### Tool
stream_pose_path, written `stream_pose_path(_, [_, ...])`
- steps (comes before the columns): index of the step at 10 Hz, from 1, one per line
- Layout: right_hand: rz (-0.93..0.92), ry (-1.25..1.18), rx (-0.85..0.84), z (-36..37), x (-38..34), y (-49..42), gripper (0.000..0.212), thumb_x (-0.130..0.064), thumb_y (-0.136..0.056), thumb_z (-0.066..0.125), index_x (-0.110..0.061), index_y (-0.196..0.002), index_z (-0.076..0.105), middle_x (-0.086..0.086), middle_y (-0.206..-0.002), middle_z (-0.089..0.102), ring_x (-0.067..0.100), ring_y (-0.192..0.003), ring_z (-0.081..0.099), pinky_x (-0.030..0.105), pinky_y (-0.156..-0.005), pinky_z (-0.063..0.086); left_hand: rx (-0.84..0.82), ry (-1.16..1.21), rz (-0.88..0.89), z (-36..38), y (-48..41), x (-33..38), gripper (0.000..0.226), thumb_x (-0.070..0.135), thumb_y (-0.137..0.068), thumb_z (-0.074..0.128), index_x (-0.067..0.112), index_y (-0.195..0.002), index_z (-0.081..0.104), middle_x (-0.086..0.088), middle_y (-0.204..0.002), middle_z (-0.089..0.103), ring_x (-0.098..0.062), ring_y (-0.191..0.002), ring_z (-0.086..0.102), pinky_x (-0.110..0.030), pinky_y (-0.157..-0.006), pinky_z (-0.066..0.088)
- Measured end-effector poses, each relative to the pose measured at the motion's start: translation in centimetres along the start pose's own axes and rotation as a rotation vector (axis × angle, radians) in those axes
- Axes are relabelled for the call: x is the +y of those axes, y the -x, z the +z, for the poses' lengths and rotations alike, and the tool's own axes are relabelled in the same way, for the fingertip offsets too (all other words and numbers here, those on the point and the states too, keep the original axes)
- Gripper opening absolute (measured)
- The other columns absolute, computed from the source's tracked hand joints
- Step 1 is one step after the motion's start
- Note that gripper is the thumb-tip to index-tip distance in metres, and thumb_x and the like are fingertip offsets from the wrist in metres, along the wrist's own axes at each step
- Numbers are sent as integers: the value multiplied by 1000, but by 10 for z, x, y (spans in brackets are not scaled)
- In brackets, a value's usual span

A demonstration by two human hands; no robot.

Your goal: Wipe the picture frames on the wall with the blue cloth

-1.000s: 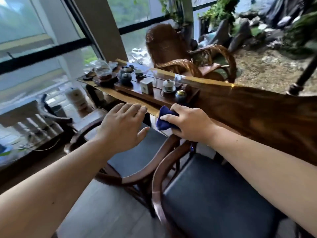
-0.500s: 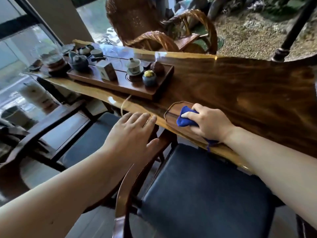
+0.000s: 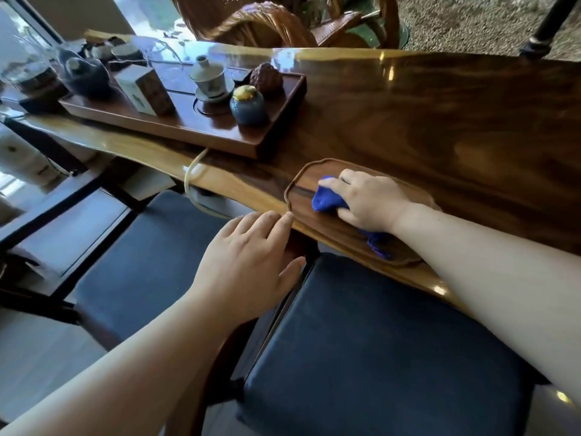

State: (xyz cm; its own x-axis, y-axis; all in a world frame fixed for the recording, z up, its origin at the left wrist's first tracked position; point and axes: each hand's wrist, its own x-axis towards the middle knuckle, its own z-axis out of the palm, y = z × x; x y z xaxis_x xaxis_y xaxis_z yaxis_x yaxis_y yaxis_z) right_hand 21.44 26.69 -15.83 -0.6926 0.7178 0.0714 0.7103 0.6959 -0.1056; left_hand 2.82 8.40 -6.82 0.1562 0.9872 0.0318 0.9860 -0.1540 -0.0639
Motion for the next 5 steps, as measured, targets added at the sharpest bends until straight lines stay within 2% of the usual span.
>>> stream_pose_path(1, [46, -15, -49, 14, 4, 0, 73, -51, -88, 41, -20, -149, 13, 6, -144, 41, 26, -128, 39, 46, -101, 33, -5, 1, 13, 12, -7, 1, 63, 53, -89, 44, 10, -134, 51, -7, -128, 63, -28, -118, 57, -39, -100, 45])
stream_pose_path(2, [58, 81, -153, 21, 6, 6, 85, -72, -83, 15, -22, -149, -3, 7, -159, 12, 23, -143, 10, 52, -112, 12, -13, -4, 24, 19, -13, 2, 63, 52, -88, 42, 9, -133, 52, -8, -126, 64, -29, -116, 58, -39, -99, 46])
stream_pose_path(3, [34, 152, -202, 26, 2, 9, 94, -83, -74, -2, -25, -147, -16, 11, -159, -6, 28, -144, -5, 58, -111, 0, -49, -13, 30, 22, -15, 2, 65, 53, -89, 38, 9, -135, 50, -9, -128, 62, -30, -118, 56, -41, -101, 44])
stream_pose_path(4, [30, 174, -268, 12, -2, 8, 96, -87, -69, -6, -29, -144, -21, 12, -158, -13, 32, -143, -9, 60, -109, -2, -86, -33, 29, 12, -14, -1, 66, 55, -92, 40, 12, -142, 43, -8, -138, 56, -29, -128, 49, -41, -108, 37])
stream_pose_path(5, [-2, 162, -258, -7, -9, 9, 92, -86, -71, -4, -33, -145, -16, 14, -158, -11, 32, -143, -7, 60, -110, 0, -82, -63, -10, -2, -6, -12, 67, 57, -92, 38, 14, -144, 40, -7, -142, 53, -27, -132, 46, -42, -110, 35])
